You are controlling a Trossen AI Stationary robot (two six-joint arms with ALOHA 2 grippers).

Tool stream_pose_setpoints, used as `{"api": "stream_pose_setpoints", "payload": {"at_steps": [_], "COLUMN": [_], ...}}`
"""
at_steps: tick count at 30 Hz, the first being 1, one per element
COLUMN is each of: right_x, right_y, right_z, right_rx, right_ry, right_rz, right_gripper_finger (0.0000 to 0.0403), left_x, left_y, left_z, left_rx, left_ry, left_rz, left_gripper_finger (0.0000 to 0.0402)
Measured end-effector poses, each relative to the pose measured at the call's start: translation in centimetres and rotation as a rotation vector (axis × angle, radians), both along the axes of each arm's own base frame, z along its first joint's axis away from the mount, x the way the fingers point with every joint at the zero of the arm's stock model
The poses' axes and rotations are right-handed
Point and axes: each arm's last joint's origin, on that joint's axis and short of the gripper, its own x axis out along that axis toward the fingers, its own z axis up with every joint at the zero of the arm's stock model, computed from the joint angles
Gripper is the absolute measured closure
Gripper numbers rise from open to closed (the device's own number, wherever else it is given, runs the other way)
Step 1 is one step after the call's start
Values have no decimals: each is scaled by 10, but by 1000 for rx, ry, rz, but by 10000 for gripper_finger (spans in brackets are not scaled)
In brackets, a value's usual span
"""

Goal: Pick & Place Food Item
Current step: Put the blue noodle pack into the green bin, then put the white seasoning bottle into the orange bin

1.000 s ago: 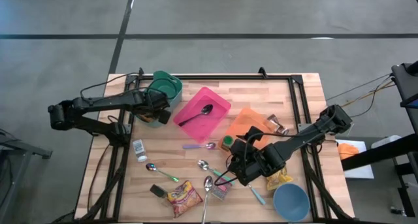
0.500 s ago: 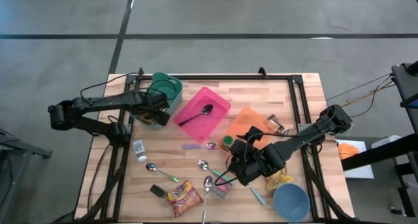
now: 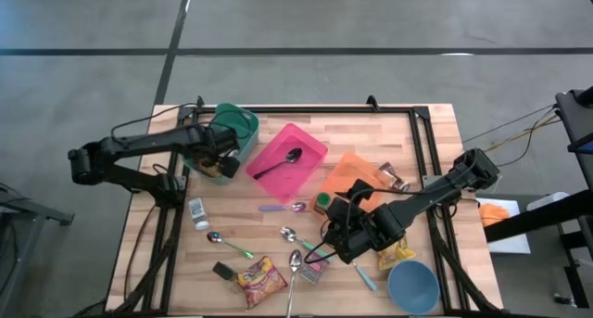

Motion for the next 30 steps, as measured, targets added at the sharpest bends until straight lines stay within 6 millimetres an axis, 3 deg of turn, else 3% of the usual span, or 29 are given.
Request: {"api": "stream_pose_setpoints", "payload": {"at_steps": [9, 15, 19, 26, 28, 30], "right_x": [0, 0, -1, -1, -1, -1], "right_y": [0, 0, 0, -1, -1, -1], "right_z": [0, 0, -2, -3, -3, -3], "right_rx": [0, -1, -4, -6, -4, -2], "right_ry": [1, 2, 7, 11, 9, 7], "right_rz": [0, 0, 0, -1, -2, -4], "right_gripper_finger": [131, 131, 131, 131, 131, 131], "left_x": [-2, -3, -5, -8, -10, -12], "left_y": [-2, -15, -36, -90, -104, -112], "left_z": [25, 44, 50, 48, 48, 48], "left_rx": [-15, 0, -20, -143, -176, -197], "left_ry": [19, -42, -49, 46, 34, 15], "left_rz": [-11, -73, -172, -470, -471, -348], "left_gripper_finger": [116, 116, 116, 116, 116, 116]}}
